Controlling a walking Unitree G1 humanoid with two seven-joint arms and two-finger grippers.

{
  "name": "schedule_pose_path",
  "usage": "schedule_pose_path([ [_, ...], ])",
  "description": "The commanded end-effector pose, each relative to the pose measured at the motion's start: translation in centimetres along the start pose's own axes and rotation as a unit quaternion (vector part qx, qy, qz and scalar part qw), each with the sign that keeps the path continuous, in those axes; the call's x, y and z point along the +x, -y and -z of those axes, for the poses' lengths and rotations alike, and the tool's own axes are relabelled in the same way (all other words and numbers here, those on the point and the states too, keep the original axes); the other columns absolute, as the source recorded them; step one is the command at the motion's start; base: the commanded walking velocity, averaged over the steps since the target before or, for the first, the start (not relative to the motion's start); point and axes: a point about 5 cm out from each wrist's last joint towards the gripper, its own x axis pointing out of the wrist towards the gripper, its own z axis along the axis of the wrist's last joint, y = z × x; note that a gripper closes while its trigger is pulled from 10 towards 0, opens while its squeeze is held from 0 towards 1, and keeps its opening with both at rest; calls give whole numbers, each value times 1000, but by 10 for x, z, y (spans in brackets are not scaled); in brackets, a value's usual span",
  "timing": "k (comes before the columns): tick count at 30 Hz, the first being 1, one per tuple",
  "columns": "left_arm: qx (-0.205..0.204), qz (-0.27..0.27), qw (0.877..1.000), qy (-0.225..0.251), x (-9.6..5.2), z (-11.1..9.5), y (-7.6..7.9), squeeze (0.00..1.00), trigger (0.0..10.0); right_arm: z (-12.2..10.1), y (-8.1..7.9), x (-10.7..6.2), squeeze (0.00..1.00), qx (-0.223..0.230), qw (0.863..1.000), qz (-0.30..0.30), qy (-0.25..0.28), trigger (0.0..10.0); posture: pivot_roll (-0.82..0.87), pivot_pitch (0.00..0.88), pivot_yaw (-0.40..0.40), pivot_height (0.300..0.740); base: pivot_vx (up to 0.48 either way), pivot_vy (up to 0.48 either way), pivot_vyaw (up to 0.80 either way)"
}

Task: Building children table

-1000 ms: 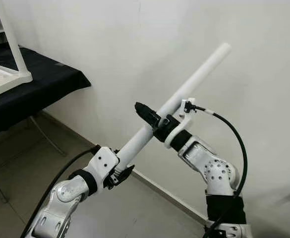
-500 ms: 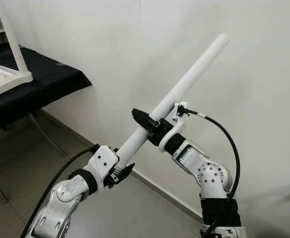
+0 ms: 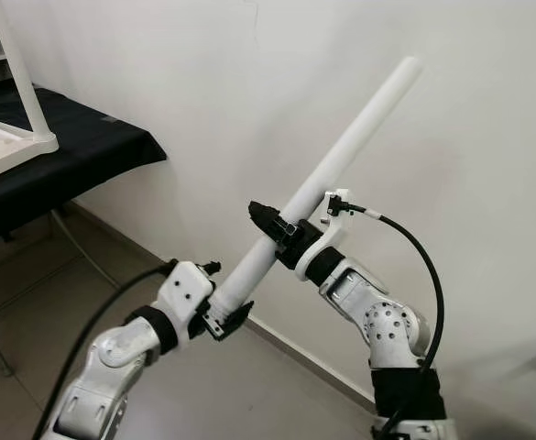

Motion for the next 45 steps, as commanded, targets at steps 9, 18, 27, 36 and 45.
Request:
schedule_pose_path([
  [9,-2,1,1000,-21,-18,3,-1,1000,10000,-29,42,-12,0,-148,976,151,51,0,28,0,-85,740,0,0,0],
  [18,-32,-204,974,-90,-30,28,-22,0,10000,-18,39,-24,0,-237,951,200,10,10000,35,0,-90,740,0,0,0],
  [27,-33,-249,964,-93,-35,31,-9,0,10000,15,29,-46,0,-322,926,184,-70,10000,27,0,-94,740,0,0,175],
  [36,-12,-268,959,-92,-34,29,-3,0,10000,19,29,-58,0,-373,904,198,-70,10000,25,0,-92,740,0,0,799],
  [45,2,-247,966,-83,-27,26,7,0,10000,22,26,-66,0,-383,903,179,-76,10000,12,0,-87,740,0,0,800],
])
